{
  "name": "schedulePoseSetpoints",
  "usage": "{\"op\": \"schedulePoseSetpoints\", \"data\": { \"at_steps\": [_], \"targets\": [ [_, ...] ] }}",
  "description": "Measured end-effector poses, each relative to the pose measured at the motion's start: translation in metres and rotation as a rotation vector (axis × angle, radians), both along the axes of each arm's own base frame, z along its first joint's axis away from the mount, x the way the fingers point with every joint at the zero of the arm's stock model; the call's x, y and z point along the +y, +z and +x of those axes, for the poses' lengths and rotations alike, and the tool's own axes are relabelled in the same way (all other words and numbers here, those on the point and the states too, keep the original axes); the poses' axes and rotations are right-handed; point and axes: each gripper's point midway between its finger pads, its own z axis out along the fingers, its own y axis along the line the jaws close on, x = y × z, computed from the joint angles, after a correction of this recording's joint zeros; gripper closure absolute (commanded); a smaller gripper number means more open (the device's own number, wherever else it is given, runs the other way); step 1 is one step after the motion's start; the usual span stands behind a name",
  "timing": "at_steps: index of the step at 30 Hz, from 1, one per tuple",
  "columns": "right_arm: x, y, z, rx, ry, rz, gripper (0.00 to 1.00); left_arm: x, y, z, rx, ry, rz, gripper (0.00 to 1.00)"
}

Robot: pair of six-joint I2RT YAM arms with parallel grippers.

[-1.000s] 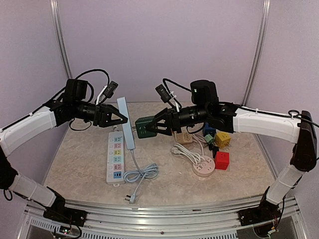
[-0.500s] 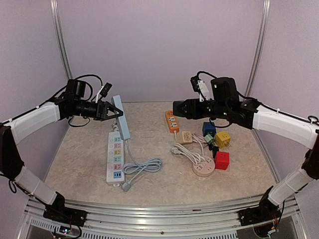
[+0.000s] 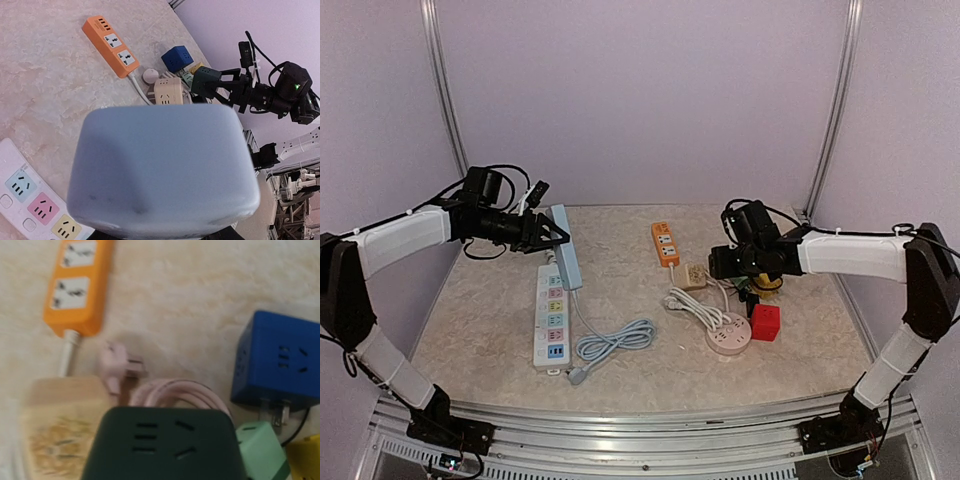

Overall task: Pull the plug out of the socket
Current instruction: Place the plug at the center of the board.

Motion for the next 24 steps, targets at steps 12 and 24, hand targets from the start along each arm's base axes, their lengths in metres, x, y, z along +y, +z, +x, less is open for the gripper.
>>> {"op": "schedulePoseSetpoints", "data": {
  "at_steps": [12, 24],
  "targets": [
    [-0.007, -0.024, 0.009, 0.011, -0.041, -0.048, 0.4, 0.0, -0.001, 0.002, 0.012, 0.007, -0.001, 1.0],
    [-0.009, -0.014, 0.01, -0.029, -0.033, -0.048, 0.06, -0.013, -0.011, 0.013, 0.03, 0.052, 0.072, 1.0]
  ]
}}
